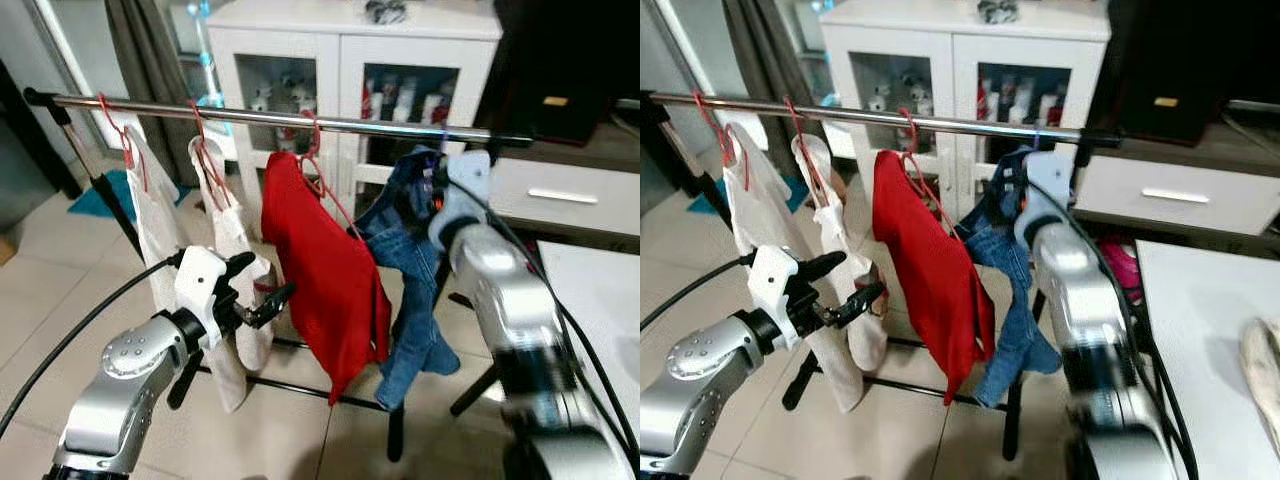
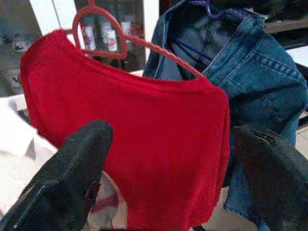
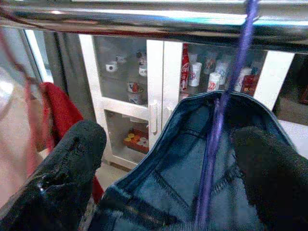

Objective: Hang hanger

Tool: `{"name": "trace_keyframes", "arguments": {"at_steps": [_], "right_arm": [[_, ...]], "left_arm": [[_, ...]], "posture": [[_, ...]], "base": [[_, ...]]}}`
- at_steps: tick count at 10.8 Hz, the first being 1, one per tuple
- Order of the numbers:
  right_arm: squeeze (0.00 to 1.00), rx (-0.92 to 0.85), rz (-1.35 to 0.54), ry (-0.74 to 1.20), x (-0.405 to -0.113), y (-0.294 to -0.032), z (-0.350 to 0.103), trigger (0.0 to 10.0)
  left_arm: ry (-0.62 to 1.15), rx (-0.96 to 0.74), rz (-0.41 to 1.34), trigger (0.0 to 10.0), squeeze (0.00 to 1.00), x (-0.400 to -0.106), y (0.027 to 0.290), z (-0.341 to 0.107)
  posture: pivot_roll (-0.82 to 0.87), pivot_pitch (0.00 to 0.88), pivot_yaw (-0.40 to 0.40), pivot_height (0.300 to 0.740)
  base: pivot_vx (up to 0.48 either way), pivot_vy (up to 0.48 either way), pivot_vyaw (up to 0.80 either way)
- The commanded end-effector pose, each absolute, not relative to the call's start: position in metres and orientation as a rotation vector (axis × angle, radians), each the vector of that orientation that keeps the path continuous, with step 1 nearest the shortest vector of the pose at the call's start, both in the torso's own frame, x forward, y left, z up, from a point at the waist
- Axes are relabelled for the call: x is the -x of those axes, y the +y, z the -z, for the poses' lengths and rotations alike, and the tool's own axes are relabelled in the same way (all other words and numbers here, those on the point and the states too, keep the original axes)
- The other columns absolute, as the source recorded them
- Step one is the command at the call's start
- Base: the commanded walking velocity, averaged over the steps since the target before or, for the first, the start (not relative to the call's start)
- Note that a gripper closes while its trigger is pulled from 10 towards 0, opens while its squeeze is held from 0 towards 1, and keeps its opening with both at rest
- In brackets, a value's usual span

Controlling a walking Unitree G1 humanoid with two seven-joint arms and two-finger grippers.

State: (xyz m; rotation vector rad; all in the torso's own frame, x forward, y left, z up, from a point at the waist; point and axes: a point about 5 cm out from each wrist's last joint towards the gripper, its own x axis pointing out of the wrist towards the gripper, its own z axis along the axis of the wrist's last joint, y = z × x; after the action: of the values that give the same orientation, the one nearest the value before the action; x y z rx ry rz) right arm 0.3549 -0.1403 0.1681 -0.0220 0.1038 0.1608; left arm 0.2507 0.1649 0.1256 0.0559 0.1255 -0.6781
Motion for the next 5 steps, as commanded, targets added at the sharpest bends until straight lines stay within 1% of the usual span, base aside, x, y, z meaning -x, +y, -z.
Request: {"name": "trace_keyframes", "arguments": {"at_steps": [1,2,3,4,5], "right_arm": [[0.46,0.019,-0.122,0.112,-0.364,-0.144,-0.170,10.0],[0.00,0.060,-0.075,0.136,-0.373,-0.149,-0.169,10.0],[0.00,0.098,-0.021,0.156,-0.378,-0.155,-0.168,10.0],[0.00,0.098,0.020,0.155,-0.382,-0.159,-0.171,10.0],[0.00,0.093,0.016,0.148,-0.384,-0.158,-0.173,10.0]], "left_arm": [[0.106,-0.068,0.691,10.0,0.65,-0.250,0.166,-0.131],[0.109,-0.072,0.698,10.0,0.65,-0.249,0.166,-0.131],[0.112,-0.075,0.701,10.0,0.65,-0.248,0.166,-0.131],[0.114,-0.076,0.706,10.0,0.65,-0.246,0.166,-0.131],[0.117,-0.075,0.709,10.0,0.65,-0.245,0.166,-0.131]], "posture": [[0.04,0.000,0.038,0.740],[0.05,0.000,0.038,0.740],[0.05,0.000,0.037,0.740],[0.06,0.000,0.033,0.740],[0.06,0.000,0.033,0.740]], "base": [[0.000,0.000,0.00],[0.000,0.000,0.00],[0.000,0.000,0.00],[0.000,0.000,0.00],[0.000,0.000,0.00]]}}
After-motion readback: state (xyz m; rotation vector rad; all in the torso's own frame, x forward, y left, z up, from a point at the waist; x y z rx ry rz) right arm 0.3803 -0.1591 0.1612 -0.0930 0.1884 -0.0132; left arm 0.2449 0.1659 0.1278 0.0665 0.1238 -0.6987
